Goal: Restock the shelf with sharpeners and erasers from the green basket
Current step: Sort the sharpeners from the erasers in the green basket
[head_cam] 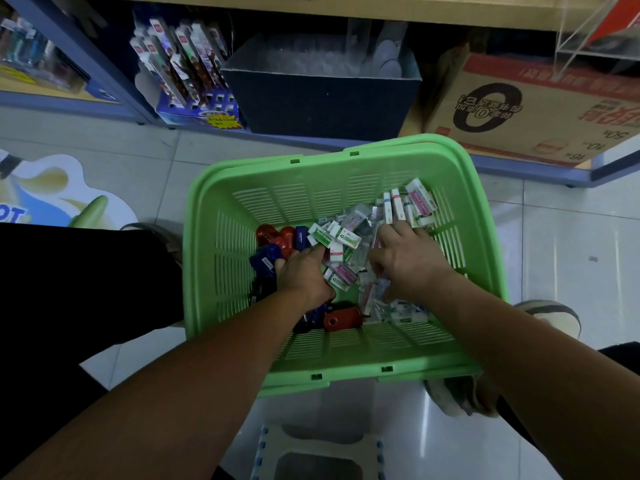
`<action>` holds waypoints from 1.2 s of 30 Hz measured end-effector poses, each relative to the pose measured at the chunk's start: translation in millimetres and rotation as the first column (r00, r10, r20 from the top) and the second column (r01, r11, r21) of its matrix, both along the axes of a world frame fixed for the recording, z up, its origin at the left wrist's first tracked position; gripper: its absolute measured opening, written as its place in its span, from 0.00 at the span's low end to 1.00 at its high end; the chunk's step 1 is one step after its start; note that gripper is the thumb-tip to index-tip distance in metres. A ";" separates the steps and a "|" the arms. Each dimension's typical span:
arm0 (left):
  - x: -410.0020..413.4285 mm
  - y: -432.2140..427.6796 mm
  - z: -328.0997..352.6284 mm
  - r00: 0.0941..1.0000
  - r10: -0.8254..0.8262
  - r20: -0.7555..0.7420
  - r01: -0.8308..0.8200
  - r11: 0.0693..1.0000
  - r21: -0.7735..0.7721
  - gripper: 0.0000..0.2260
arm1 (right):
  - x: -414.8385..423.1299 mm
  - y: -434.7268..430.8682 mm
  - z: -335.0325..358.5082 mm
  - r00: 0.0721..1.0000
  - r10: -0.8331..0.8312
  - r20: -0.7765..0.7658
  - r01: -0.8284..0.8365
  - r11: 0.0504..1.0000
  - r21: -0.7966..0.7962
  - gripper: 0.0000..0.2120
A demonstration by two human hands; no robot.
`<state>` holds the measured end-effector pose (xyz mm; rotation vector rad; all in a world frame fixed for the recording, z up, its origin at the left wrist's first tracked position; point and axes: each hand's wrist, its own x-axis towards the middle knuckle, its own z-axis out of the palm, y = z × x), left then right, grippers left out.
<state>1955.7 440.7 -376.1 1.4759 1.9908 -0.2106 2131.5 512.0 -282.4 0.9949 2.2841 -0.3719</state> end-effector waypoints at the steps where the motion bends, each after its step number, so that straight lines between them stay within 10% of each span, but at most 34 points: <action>1: 0.7 3.1 0.2 1.000 -0.013 -0.008 0.013 1.000 -0.029 0.33 | 0.7 -0.1 -0.4 1.000 -0.001 -0.007 0.001 1.000 0.002 0.29; 27: 10.9 37.6 13.9 0.968 0.133 0.213 -0.059 0.946 -0.319 0.23 | 8.8 8.4 -13.0 0.979 -0.102 -0.178 0.104 0.995 0.001 0.20; 36: -1.6 36.8 13.4 0.782 0.413 0.468 -0.333 0.910 -0.247 0.14 | 4.0 5.9 -14.9 0.964 -0.076 -0.255 0.090 0.995 0.044 0.16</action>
